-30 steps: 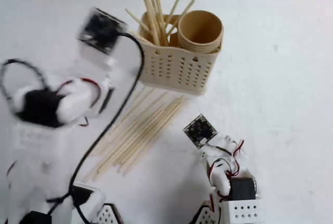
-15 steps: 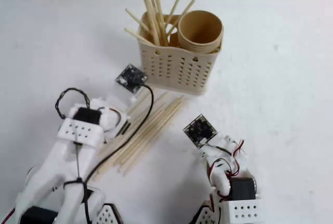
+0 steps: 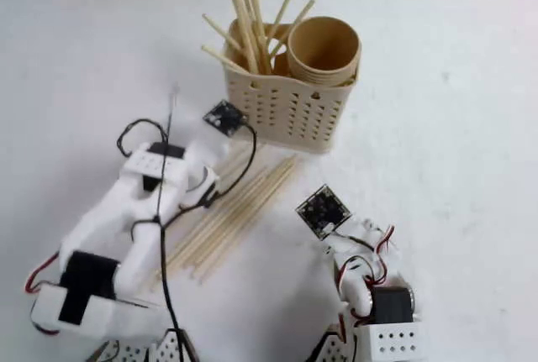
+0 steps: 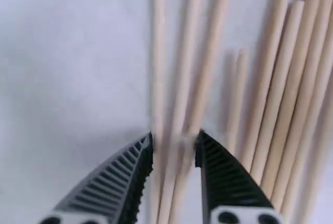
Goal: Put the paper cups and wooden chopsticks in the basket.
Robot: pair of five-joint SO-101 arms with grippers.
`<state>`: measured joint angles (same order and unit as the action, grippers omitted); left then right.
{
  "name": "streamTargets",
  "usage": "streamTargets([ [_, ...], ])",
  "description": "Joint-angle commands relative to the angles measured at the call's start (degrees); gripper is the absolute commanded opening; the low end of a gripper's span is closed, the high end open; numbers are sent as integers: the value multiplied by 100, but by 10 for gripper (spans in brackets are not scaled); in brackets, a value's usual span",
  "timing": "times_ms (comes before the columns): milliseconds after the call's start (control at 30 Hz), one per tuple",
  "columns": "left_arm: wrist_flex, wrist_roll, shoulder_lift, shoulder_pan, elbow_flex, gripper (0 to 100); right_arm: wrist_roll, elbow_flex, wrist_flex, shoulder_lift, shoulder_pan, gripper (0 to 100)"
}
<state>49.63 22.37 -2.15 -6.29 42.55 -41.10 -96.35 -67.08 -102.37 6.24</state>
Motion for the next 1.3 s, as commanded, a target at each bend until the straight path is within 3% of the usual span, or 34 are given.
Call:
streamTargets([
  [0,149,53,382,312,-598,150,-53,-53,-22,-22,48,18],
  [100,440,158,637,488,-897,138,-53,-53,-22,-22,48,18],
  [300,519,756,734,963,-1011,22,-53,-53,-22,-22,48,18],
  [567,527,1363,734,1851,-1020,24,-53,-53,-13,-22,48,18],
  [733,721,1451,734,2035,-1029,24,-53,-53,-13,-22,48,18],
  [1100,668,-800,734,1886,-1099,28,-53,-53,-4,-22,48,18],
  [1267,730,-1160,734,1886,-1389,45,-53,-53,-13,-22,48,18],
])
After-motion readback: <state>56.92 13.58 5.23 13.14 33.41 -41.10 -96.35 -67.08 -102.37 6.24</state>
